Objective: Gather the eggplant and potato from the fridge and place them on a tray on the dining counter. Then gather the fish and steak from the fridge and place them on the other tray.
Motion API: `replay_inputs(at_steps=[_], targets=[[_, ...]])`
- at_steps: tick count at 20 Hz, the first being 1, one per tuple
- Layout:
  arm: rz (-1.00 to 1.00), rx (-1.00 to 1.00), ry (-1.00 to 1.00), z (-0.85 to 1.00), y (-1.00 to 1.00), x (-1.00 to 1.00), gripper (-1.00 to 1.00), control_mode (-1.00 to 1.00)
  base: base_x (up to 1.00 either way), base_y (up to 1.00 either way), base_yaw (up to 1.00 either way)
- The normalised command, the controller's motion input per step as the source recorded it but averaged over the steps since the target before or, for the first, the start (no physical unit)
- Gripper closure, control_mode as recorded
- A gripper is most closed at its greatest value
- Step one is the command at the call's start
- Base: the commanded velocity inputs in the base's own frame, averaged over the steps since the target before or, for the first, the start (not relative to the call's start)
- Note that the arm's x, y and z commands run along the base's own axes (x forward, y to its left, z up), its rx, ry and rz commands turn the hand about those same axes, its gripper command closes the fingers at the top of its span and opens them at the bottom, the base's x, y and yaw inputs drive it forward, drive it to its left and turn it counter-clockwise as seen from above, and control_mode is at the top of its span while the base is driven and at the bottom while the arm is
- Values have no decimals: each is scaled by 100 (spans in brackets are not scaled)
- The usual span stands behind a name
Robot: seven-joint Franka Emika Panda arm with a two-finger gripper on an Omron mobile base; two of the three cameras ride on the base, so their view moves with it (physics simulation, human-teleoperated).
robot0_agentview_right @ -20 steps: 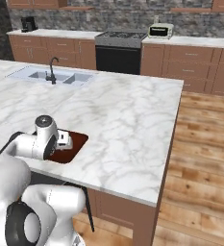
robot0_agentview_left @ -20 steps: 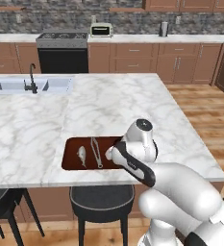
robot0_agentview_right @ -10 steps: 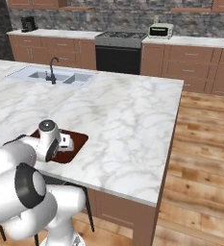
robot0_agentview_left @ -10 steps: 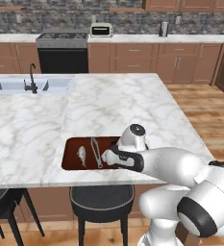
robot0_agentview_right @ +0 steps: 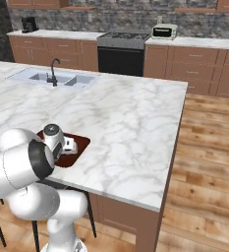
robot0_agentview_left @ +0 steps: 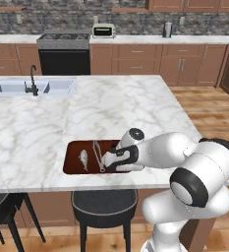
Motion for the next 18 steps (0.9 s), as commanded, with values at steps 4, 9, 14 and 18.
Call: replay_inputs(at_steps=[4, 9, 14, 18], targets=[[0, 0, 0, 0, 3, 28, -100, -100, 0, 0, 0], [0, 0, 0, 0, 0, 11, -100, -100, 0, 0, 0], [-1, 0, 0, 3, 0, -3, -100, -100, 0, 0, 0], [-2, 0, -3, 52, 0, -83, -100, -100, 0, 0, 0]])
